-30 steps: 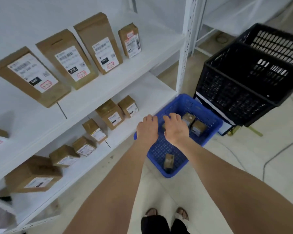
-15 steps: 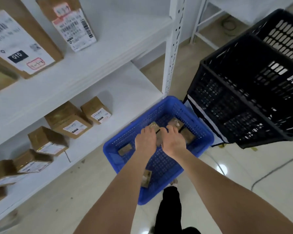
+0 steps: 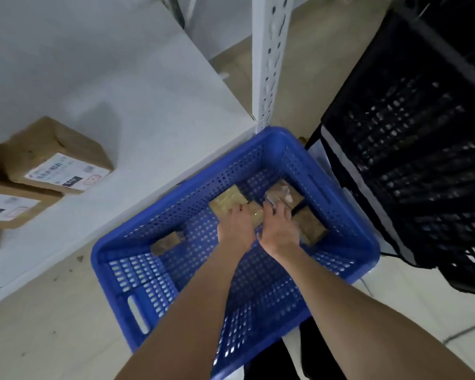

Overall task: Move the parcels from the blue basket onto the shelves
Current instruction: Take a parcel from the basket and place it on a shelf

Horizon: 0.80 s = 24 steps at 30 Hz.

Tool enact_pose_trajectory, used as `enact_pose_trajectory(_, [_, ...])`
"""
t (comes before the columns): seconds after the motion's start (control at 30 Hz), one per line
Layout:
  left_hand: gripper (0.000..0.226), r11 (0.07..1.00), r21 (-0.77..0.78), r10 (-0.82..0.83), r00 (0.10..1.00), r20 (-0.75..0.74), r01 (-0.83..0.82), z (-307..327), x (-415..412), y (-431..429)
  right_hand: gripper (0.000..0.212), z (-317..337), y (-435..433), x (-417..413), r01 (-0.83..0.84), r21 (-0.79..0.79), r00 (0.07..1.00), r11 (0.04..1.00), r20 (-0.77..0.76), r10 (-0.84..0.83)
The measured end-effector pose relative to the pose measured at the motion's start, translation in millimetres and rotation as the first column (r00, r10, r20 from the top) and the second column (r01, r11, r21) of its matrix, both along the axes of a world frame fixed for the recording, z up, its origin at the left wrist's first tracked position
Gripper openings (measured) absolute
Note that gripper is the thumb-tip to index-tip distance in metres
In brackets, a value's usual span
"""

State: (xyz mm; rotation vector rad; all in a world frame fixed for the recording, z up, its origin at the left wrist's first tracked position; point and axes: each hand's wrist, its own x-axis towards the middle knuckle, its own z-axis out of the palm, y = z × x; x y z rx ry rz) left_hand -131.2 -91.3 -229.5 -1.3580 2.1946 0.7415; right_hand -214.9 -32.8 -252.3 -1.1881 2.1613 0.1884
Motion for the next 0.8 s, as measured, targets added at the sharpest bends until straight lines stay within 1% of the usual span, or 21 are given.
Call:
enact_pose_trajectory(0.07, [0.048,0.999,0.019,0.036,0.999,0.000,-0.036,-40.2,-15.4,-2.5,0.075,-40.3,-8.2,-18.8,0.024,0.002,1.000,1.000,-0.007,-0.024])
enact_pose_trajectory(0.1, [0.049,0.999,0.016,0.043,0.999,0.004,-0.043,-59.6,-21.8,-3.7,0.077,-59.5,-12.7,-27.6,0.027,0.005,0.999,1.000,-0.022,-0.027])
enact_pose_trajectory(0.2, [0.052,0.999,0.013,0.040,0.999,0.034,-0.041,-113.4,-35.2,-7.1,0.072,-115.4,-26.6,-49.8,0.008,-0.019,0.996,1.000,-0.087,-0.010])
enact_pose_trajectory(0.3, [0.055,0.999,0.029,0.024,0.998,0.059,-0.026,-154.3,-39.3,-10.2,0.076,-160.9,-36.6,-66.0,-0.042,-0.066,0.986,0.997,-0.165,0.031])
enact_pose_trajectory(0.43, [0.059,0.995,0.054,0.082,0.994,0.069,-0.086,-184.3,-30.7,-13.2,0.071,-187.9,-43.1,-77.1,-0.070,-0.084,0.976,0.994,-0.214,0.051])
enact_pose_trajectory(0.53, [0.060,0.985,0.080,0.146,0.985,0.090,-0.153,-185.9,-21.0,-12.2,0.076,-185.6,-42.9,-74.8,-0.105,-0.032,0.967,0.994,-0.237,0.095])
enact_pose_trajectory(0.6, [0.058,0.981,0.080,0.171,0.980,0.105,-0.179,-173.6,-13.7,-9.4,0.084,-172.1,-39.1,-67.6,-0.119,0.014,0.973,0.993,-0.199,0.119])
enact_pose_trajectory(0.63, [0.056,0.976,0.084,0.190,0.976,0.105,-0.199,-162.8,-9.6,-7.5,0.087,-160.4,-36.0,-63.2,-0.103,0.015,0.980,0.995,-0.171,0.104])
enact_pose_trajectory(0.7, [0.053,0.966,0.077,0.240,0.966,0.100,-0.248,-132.4,0.5,-6.4,0.089,-129.4,-32.8,-54.0,-0.026,-0.011,0.996,1.000,-0.087,0.025])
enact_pose_trajectory(0.8, [0.047,0.924,0.046,0.374,0.924,0.081,-0.378,-70.2,18.6,-6.8,0.092,-66.2,-33.0,-41.7,0.165,-0.027,0.980,0.986,0.121,-0.160])
